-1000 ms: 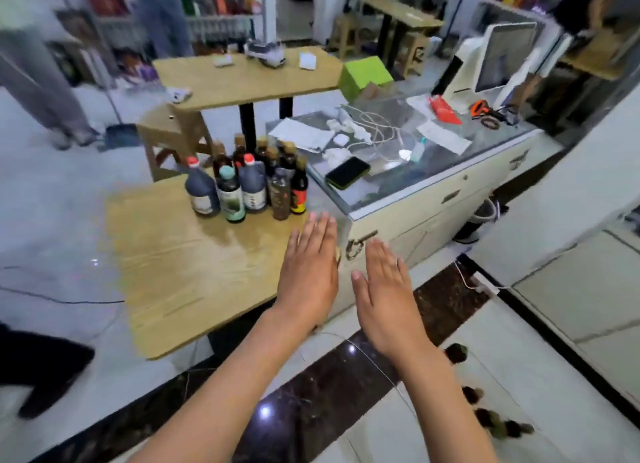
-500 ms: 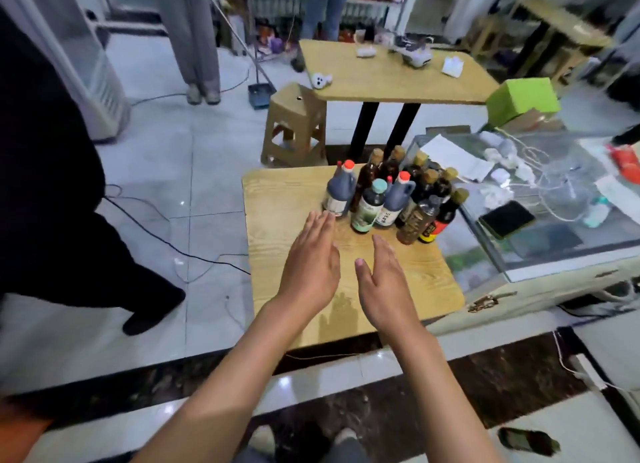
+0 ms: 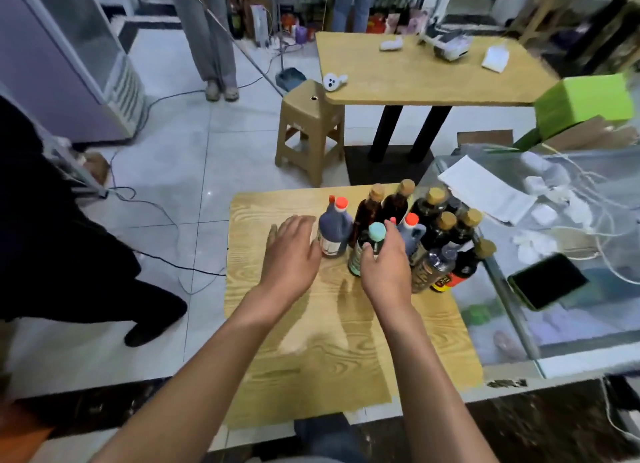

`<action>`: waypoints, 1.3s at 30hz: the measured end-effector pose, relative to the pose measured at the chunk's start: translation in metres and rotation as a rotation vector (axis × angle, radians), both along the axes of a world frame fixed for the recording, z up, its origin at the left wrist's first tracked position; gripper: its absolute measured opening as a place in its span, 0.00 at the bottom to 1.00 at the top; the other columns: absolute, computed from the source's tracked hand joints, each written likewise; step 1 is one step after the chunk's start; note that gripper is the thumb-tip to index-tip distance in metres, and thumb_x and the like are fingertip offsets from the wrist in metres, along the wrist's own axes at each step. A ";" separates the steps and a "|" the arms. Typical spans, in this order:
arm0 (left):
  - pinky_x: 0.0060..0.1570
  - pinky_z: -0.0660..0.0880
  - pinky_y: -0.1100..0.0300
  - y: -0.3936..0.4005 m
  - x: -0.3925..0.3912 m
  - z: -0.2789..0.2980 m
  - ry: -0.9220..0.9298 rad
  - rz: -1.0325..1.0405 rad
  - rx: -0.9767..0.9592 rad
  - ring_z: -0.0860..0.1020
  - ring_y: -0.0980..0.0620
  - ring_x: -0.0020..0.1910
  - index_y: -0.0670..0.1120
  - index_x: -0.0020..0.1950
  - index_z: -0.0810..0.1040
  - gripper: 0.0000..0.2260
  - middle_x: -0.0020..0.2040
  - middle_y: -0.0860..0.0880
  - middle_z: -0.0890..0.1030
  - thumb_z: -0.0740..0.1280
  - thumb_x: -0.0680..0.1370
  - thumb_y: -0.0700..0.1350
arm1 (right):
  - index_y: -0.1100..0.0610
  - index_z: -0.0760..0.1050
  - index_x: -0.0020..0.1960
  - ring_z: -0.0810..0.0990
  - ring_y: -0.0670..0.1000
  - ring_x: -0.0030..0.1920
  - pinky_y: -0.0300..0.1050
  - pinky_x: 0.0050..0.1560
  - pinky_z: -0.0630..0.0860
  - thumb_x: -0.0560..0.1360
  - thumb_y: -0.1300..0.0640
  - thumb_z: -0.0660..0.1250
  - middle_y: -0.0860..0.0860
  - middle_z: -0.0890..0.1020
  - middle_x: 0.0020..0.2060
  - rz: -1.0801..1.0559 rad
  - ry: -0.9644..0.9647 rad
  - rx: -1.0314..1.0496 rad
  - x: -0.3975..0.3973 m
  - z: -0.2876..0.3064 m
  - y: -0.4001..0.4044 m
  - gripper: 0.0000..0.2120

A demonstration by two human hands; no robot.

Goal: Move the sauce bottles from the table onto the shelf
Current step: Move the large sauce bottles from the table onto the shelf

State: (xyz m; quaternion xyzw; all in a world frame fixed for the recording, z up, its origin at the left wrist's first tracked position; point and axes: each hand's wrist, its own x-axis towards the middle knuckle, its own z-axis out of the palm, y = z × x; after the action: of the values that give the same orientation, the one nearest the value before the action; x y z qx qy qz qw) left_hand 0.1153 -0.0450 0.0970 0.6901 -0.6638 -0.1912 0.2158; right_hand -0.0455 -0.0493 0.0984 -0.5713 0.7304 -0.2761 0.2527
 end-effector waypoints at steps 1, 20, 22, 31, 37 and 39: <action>0.73 0.58 0.50 -0.015 -0.003 -0.003 0.019 0.028 0.019 0.65 0.47 0.73 0.44 0.73 0.67 0.21 0.72 0.46 0.70 0.61 0.80 0.44 | 0.56 0.59 0.77 0.65 0.55 0.75 0.49 0.67 0.67 0.81 0.55 0.61 0.53 0.65 0.76 -0.006 0.009 0.012 -0.007 -0.004 -0.014 0.27; 0.51 0.72 0.62 -0.159 -0.032 -0.097 0.586 0.174 0.365 0.76 0.52 0.54 0.47 0.61 0.75 0.25 0.55 0.50 0.78 0.76 0.67 0.36 | 0.61 0.73 0.68 0.72 0.57 0.67 0.49 0.66 0.68 0.73 0.63 0.72 0.57 0.76 0.63 0.018 0.002 0.143 -0.031 -0.077 -0.088 0.24; 0.41 0.69 0.63 -0.160 -0.034 -0.100 0.569 0.166 0.340 0.74 0.54 0.44 0.47 0.50 0.74 0.18 0.46 0.52 0.78 0.78 0.65 0.40 | 0.61 0.75 0.64 0.75 0.57 0.62 0.48 0.61 0.70 0.72 0.62 0.73 0.56 0.78 0.59 0.059 -0.004 0.127 -0.037 -0.080 -0.088 0.21; 0.34 0.68 0.62 -0.139 -0.053 -0.101 0.417 0.234 0.132 0.75 0.56 0.36 0.52 0.39 0.76 0.08 0.36 0.55 0.78 0.74 0.65 0.45 | 0.52 0.73 0.66 0.77 0.47 0.47 0.38 0.43 0.67 0.75 0.51 0.72 0.45 0.81 0.51 -0.007 -0.154 0.111 -0.038 -0.087 -0.065 0.21; 0.41 0.73 0.54 -0.114 -0.054 -0.097 0.314 0.115 0.058 0.76 0.51 0.40 0.52 0.40 0.81 0.05 0.41 0.52 0.77 0.75 0.67 0.45 | 0.51 0.76 0.67 0.80 0.47 0.57 0.42 0.55 0.76 0.72 0.49 0.75 0.46 0.83 0.58 -0.060 -0.259 0.076 -0.041 -0.095 -0.063 0.24; 0.40 0.74 0.52 -0.101 -0.050 -0.095 0.313 0.104 0.029 0.76 0.52 0.39 0.50 0.40 0.80 0.05 0.40 0.52 0.76 0.75 0.68 0.45 | 0.52 0.78 0.65 0.80 0.45 0.56 0.42 0.56 0.76 0.71 0.51 0.76 0.45 0.84 0.56 -0.064 -0.314 0.062 -0.043 -0.093 -0.058 0.23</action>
State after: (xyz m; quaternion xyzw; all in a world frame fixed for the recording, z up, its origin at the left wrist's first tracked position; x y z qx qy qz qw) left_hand 0.0652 -0.1464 0.0019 0.6883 -0.5828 -0.2945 0.3159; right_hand -0.0890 -0.1076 0.0049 -0.4893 0.7080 -0.3474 0.3723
